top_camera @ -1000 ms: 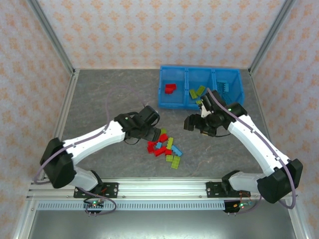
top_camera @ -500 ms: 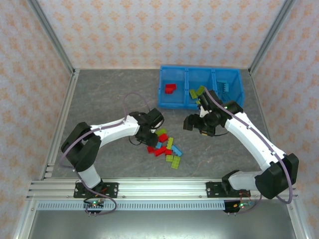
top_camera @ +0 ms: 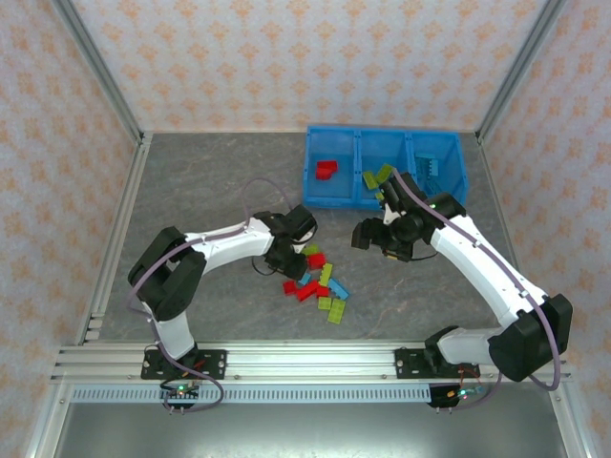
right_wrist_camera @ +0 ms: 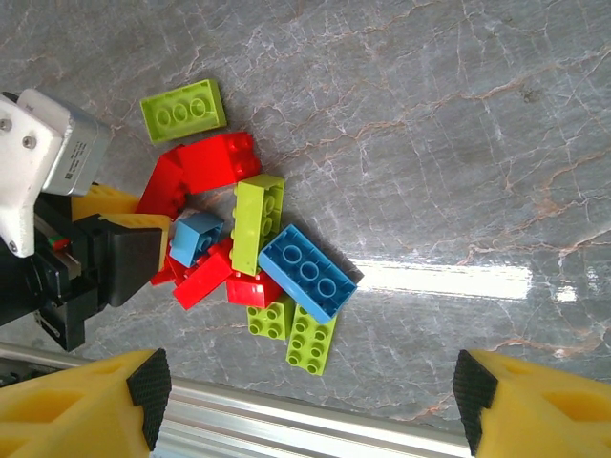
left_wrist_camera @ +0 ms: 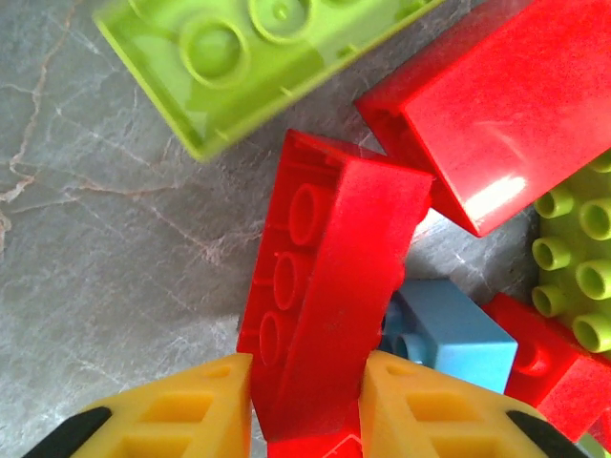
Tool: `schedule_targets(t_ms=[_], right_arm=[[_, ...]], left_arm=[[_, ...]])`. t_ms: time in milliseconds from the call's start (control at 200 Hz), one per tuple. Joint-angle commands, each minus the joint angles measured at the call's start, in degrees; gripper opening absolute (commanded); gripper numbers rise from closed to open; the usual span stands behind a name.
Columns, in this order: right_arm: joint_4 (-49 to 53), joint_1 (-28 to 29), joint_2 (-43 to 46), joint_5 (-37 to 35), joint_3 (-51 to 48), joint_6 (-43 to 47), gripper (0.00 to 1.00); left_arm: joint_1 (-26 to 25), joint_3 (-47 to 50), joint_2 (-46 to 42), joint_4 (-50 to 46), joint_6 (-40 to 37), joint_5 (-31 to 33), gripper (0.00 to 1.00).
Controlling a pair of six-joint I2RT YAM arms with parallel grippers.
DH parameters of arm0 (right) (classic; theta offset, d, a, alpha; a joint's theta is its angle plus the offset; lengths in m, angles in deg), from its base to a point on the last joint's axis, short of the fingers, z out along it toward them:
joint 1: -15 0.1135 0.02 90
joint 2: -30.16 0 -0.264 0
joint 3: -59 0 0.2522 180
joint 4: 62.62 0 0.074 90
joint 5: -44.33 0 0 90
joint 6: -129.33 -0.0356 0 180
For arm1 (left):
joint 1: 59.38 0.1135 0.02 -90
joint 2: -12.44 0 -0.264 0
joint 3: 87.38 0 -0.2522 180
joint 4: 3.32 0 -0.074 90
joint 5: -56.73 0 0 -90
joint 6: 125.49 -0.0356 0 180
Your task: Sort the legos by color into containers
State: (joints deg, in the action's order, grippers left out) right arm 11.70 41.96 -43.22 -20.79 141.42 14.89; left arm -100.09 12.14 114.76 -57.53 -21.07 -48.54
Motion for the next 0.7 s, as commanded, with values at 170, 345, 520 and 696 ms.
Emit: schedule_targets(t_ms=[170, 345, 520, 696], right_arm=[[-1.49, 0.12, 1.36, 0.02, -0.81, -1.22, 0.8], [-1.4, 0.15, 1.33, 0.07, -1.07, -1.38, 0.8], [-1.86, 0.2, 2.29, 1.56, -2.16, -1.57, 0.8], [-6.19, 0.7, 4.47, 6.23, -3.56, -2.85, 0.8]], left_arm=[[0.38, 0.45, 2.86, 1.96, -1.84, 3.71, 0.48], [0.42, 0.01, 3.83, 3.82, -2.22, 3.79, 0.39], [0.38, 0.17, 1.25, 4.94, -2.04, 2.63, 0.23], [0.26, -0.92, -9.11, 5.79, -1.19, 0.57, 0.14]])
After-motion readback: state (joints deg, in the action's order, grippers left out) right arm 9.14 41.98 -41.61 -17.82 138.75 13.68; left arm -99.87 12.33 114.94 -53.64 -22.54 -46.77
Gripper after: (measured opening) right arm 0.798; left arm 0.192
